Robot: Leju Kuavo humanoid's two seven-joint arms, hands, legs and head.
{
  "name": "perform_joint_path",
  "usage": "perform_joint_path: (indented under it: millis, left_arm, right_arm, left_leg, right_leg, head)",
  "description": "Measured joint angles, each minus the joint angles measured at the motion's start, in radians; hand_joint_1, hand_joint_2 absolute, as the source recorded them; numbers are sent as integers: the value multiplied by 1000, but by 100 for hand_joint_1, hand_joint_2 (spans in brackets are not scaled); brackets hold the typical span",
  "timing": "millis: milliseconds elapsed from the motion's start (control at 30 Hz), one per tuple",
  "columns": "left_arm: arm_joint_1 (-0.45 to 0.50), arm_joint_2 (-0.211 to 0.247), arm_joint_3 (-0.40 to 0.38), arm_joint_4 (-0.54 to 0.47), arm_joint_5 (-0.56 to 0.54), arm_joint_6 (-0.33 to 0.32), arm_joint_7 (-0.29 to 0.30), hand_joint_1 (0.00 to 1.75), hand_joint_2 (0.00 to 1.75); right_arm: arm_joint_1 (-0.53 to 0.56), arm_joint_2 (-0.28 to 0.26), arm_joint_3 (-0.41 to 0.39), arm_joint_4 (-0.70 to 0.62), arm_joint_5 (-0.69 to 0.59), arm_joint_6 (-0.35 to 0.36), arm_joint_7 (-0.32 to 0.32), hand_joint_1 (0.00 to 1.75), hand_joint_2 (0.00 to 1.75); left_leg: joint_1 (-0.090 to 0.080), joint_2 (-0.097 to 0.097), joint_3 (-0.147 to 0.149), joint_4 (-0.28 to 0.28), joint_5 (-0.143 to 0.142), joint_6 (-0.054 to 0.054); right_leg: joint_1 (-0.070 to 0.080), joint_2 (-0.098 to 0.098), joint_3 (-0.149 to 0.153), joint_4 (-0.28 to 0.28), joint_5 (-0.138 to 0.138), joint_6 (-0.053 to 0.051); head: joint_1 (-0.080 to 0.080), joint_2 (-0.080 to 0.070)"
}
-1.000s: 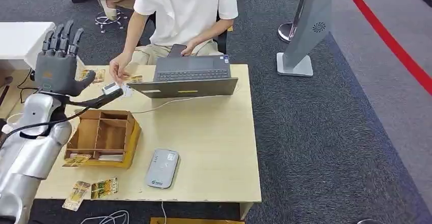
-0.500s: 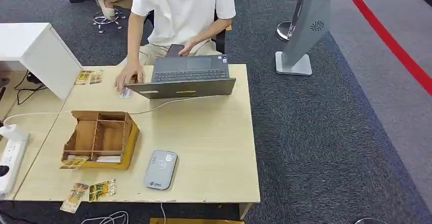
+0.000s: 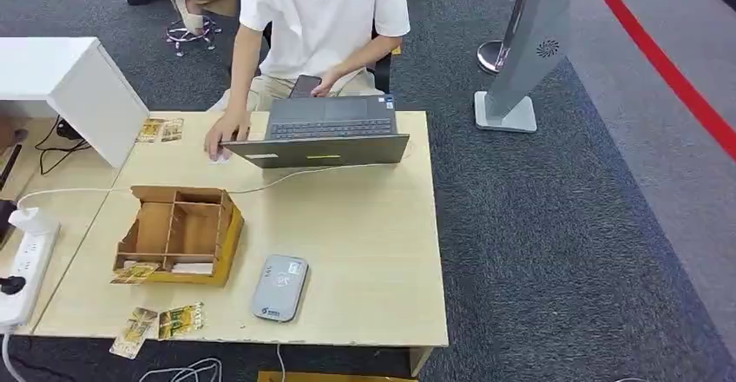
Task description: Pass the card to the sensor for recognition and then transmit it.
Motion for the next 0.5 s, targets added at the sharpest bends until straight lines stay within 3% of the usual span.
perform_joint_path:
  millis: [167, 367, 500]
  left_arm:
    - [-31, -82, 19, 255, 73, -169, 50, 0, 175]
    - [-57, -138, 8, 388, -42, -119, 150, 0, 175]
    - [-55, -136, -67, 415, -43, -105, 166, 0, 175]
  right_arm:
    - [14, 0, 10, -6, 31, 2, -9, 0, 175]
    - [25, -1, 41, -15, 77, 4, -32, 0, 175]
    - [34, -12, 96, -25, 28, 8, -32, 0, 175]
  left_leg:
    - [0, 0, -1, 2, 0, 3]
    - [1, 1, 0, 2, -1, 3]
    - [1, 1, 0, 2, -1, 3]
  right_leg:
    - [0, 0, 0, -1, 2, 3]
    - [0, 1, 0, -1, 2, 3]
    - [1, 1, 0, -1, 2, 3]
  head:
    - [2, 0]
    - [2, 0]
    - [2, 0]
